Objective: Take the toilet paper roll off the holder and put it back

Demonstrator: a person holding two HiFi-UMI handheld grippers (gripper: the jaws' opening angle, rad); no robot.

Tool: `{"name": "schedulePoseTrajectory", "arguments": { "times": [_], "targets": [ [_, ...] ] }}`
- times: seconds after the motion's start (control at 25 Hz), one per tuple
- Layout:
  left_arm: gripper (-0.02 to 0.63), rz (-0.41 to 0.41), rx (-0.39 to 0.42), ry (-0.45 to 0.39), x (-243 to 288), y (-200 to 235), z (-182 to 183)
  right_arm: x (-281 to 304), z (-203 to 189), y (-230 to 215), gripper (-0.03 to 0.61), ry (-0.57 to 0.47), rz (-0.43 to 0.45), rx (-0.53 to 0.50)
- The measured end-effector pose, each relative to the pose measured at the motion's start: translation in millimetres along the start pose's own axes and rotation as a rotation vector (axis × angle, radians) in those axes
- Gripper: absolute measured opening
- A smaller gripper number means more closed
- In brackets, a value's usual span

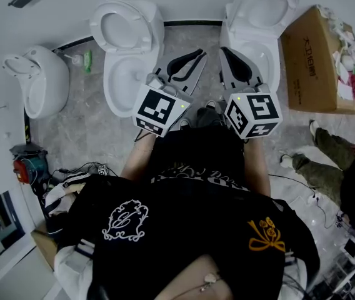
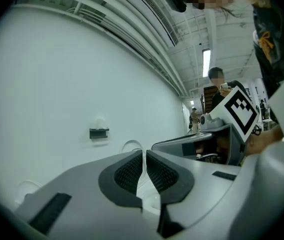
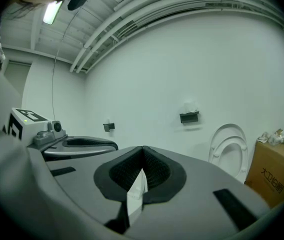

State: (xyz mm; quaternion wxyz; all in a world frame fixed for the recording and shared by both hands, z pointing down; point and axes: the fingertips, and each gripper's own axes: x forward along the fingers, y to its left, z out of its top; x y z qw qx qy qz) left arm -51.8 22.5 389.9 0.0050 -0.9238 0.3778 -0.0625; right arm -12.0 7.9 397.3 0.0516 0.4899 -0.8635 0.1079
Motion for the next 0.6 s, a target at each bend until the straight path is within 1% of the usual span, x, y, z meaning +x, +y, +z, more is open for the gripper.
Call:
{"name": "schedulePoseTrajectory", "arguments": {
  "times": [0.28,0.6],
  "targets": [
    [0.038,-0.008,0.001,-0.007,-5.0,-5.9,0.1,-3.8,-4.4,7.3,0.013,0.006,0.0,-0.011],
    [0.038,-0.001,0.002,0.006,-5.8,-11.7,-3.6,-12.0,-6.5,0.1,0.013,0.004,-0.012,-0.006]
  ]
}}
